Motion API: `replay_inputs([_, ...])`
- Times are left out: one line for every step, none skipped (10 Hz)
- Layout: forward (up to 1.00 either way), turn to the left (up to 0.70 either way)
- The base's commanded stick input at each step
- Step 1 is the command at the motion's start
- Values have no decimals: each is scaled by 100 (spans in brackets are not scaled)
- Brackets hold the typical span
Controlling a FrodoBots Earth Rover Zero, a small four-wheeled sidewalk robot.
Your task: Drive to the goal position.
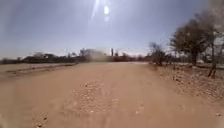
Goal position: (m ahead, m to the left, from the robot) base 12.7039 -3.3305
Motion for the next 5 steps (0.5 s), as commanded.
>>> replay_inputs([100,0])
replay_inputs([100,0])
replay_inputs([100,0])
replay_inputs([100,0])
replay_inputs([100,0])
